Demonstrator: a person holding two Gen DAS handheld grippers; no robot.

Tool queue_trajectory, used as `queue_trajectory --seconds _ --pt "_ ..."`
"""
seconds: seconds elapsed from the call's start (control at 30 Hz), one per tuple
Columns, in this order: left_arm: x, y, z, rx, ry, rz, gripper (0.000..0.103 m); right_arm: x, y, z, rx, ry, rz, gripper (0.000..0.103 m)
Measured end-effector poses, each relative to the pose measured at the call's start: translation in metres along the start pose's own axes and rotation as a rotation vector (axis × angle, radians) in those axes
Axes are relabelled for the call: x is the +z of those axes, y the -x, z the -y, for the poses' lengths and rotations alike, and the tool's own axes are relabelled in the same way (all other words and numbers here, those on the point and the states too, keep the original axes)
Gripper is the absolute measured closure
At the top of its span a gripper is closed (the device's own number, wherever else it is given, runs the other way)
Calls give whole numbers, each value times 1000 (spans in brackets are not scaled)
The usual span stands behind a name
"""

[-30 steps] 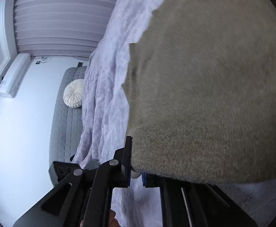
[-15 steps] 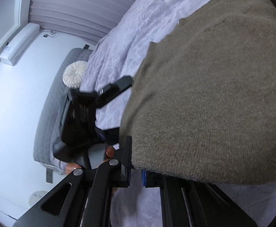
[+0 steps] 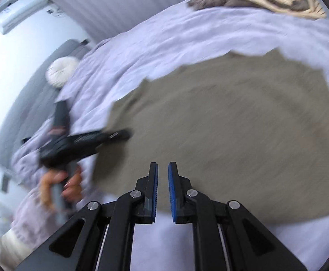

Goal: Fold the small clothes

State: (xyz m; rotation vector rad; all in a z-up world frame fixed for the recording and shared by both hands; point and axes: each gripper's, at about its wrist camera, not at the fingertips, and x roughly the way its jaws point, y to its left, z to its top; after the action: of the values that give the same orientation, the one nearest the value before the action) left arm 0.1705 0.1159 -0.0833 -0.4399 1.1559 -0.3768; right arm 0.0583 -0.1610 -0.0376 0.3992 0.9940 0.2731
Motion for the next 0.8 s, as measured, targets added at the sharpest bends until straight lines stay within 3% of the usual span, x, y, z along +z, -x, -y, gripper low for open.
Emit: queue_trajectory --seconds 0.1,0.17,0.33,0.47,0.53,0.7,0.8 --pt "4 10 26 11 -50 24 85 7 -41 25 -121 -26 -116 95" --pt "7 19 46 -10 -85 35 85 4 -58 34 -96 -60 -138 95" --pt "15 15 121 -39 -216 29 85 -6 -53 52 1 -135 -86 95" --pt "10 -11 188 -57 -348 14 85 -15 -54 67 88 -212 -66 98" --pt "3 -32 211 -80 -373 -32 85 -21 -55 69 136 -255 -61 99" --pt "-13 -70 238 -106 -382 -123 85 -25 -57 89 272 -383 -44 101" --pt "-23 -59 247 -116 -409 -109 85 -24 -56 95 360 -444 -19 96"
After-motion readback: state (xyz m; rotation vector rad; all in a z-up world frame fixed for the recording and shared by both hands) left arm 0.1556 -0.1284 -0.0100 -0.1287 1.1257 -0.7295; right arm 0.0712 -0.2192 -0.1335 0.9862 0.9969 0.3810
